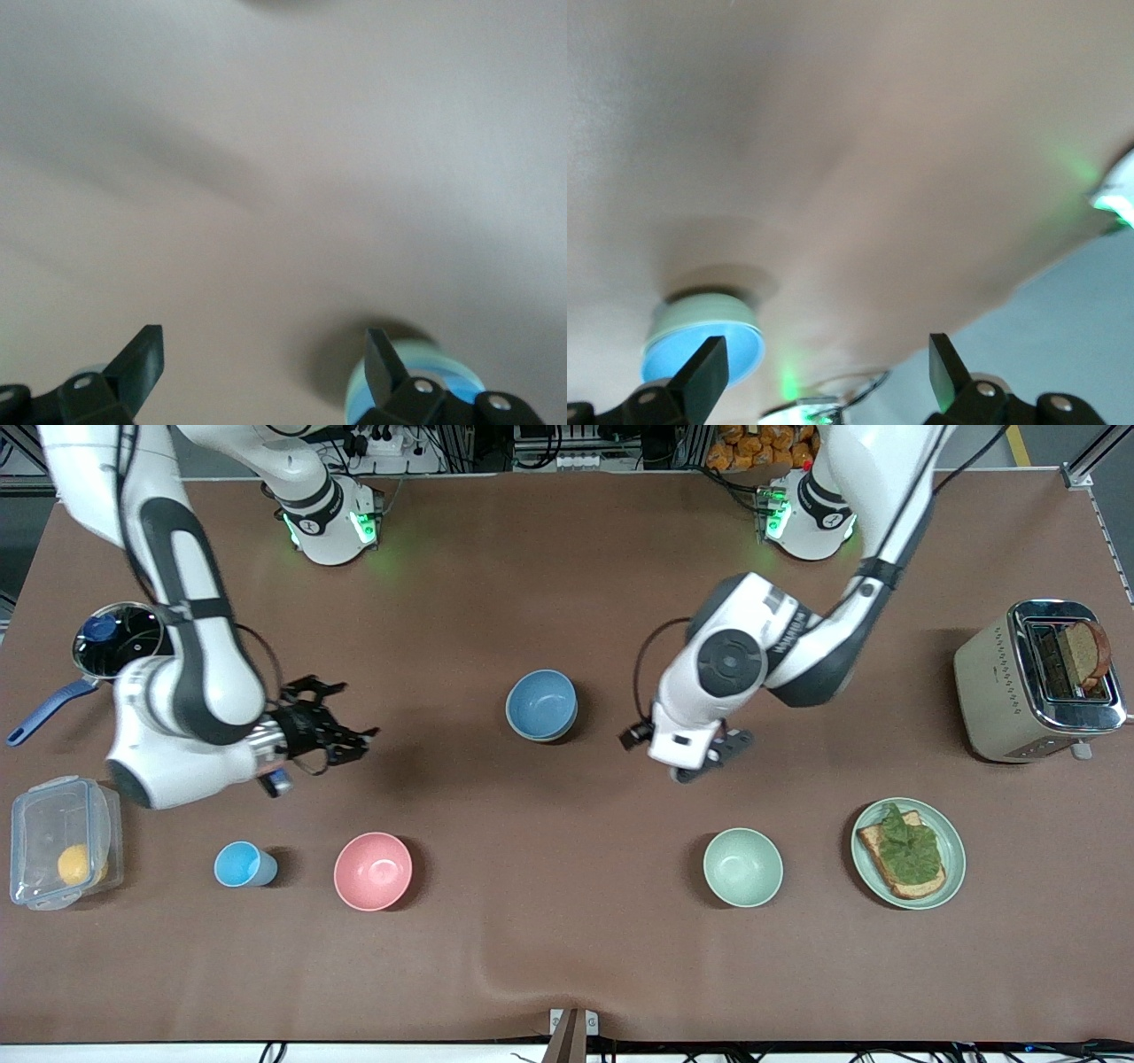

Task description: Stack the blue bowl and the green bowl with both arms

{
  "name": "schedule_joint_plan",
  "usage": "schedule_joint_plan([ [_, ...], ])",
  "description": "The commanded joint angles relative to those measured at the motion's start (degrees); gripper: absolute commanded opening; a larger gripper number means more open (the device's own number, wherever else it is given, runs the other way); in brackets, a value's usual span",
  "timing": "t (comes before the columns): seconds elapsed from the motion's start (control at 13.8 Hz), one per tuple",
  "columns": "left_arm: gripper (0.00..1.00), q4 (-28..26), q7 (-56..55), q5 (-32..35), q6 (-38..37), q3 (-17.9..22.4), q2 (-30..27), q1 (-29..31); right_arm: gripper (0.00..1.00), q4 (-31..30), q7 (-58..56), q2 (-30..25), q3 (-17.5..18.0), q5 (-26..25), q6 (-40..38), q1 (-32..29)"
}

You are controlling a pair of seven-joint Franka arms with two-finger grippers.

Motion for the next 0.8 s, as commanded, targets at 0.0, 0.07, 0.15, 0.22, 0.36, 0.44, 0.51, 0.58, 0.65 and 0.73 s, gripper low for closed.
schedule_joint_plan([
  [0.0, 1.00, 1.5, -0.1, 3.5, -4.1, -0.5, -2.8, 4.3, 1.00, 10.0, 0.0, 0.2, 0.5, -3.9, -11.1, -3.9],
  [0.07, 1.00, 2.2, 2.2, 3.6, -6.4, -0.5, -3.8, 5.8, 1.00, 12.7, 0.1, 0.1, 0.6, -4.8, -14.3, -4.6],
  [0.15, 1.00, 3.5, 5.5, 3.5, -9.0, -0.4, -4.7, 7.4, 1.00, 14.9, 0.2, -0.2, 0.6, -6.0, -16.3, -4.3],
  [0.22, 1.00, 5.7, 8.1, 3.5, -12.0, -0.5, -4.8, 9.3, 1.00, 15.6, 0.2, -1.6, 0.6, -7.7, -17.1, -4.1],
  [0.36, 1.00, 9.8, 12.9, 3.3, -18.6, -0.5, -4.8, 12.2, 1.00, 15.7, -0.1, -6.0, 0.6, -8.3, -18.5, -4.9],
  [0.44, 1.00, 10.5, 15.8, 3.3, -20.7, -0.6, -4.9, 13.5, 1.00, 15.7, 0.0, -7.6, 0.6, -8.3, -19.7, -4.8],
  [0.51, 1.00, 10.6, 17.2, 3.3, -21.9, -0.6, -6.7, 14.4, 1.00, 15.7, 0.0, -8.6, 0.4, -8.6, -20.3, -4.8],
  [0.58, 1.00, 10.7, 18.5, 3.3, -21.9, -0.4, -9.8, 15.3, 1.00, 15.9, -0.2, -9.2, 0.4, -10.0, -20.4, -4.9],
  [0.65, 1.00, 10.6, 20.4, 3.5, -22.2, -0.6, -12.1, 16.8, 1.00, 16.1, -0.5, -9.5, 0.7, -12.5, -20.4, -4.9],
  [0.73, 1.00, 10.2, 23.6, 3.1, -23.2, -0.8, -14.4, 18.0, 1.00, 16.2, -3.4, -9.6, 0.7, -13.5, -20.4, -4.6],
])
